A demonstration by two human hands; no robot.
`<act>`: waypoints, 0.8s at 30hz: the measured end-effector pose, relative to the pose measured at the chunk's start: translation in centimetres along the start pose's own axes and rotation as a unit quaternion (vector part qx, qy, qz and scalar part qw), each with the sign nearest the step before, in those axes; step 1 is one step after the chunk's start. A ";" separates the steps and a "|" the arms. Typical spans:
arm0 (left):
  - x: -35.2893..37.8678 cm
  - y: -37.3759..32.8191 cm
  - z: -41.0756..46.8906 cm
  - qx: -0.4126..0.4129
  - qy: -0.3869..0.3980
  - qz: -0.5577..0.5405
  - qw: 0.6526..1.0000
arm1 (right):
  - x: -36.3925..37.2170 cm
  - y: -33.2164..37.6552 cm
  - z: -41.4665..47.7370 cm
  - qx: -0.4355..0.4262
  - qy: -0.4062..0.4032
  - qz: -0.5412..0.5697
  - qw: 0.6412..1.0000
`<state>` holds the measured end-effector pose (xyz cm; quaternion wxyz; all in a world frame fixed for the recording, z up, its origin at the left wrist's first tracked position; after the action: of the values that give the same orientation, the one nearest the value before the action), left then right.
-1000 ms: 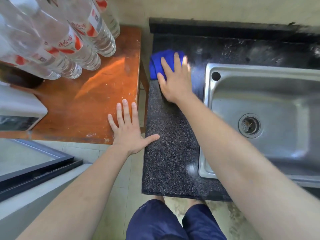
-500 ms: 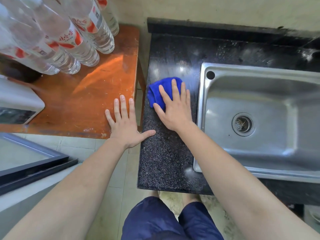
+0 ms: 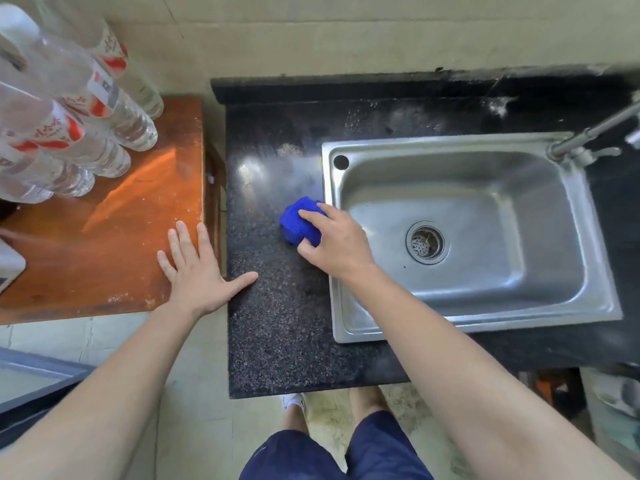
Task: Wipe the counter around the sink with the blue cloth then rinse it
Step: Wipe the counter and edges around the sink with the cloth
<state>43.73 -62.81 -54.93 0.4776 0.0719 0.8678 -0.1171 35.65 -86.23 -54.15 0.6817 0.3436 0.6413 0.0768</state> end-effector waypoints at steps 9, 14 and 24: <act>-1.5 -16.9 4.8 0.141 -0.022 -0.003 0.990 | -13.3 -13.2 2.9 0.223 -0.134 0.075 0.963; -1.5 -20.6 8.7 0.086 0.079 0.020 0.993 | -18.9 -20.5 5.7 0.276 -0.174 0.057 0.944; -0.5 -21.6 9.7 0.040 0.085 0.057 0.994 | -22.5 -29.3 15.1 0.389 -0.259 -0.017 0.884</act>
<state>46.74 -86.25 -56.55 0.4045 0.1501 0.8944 -0.1180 36.08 -126.08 -53.18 0.6367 0.5778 0.4257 -0.2820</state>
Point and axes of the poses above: each hand's wrist, its own z-axis towards the middle knuckle, its own x-axis out of the palm, y = z × x, the point moved 2 cm from there along z, towards the middle knuckle
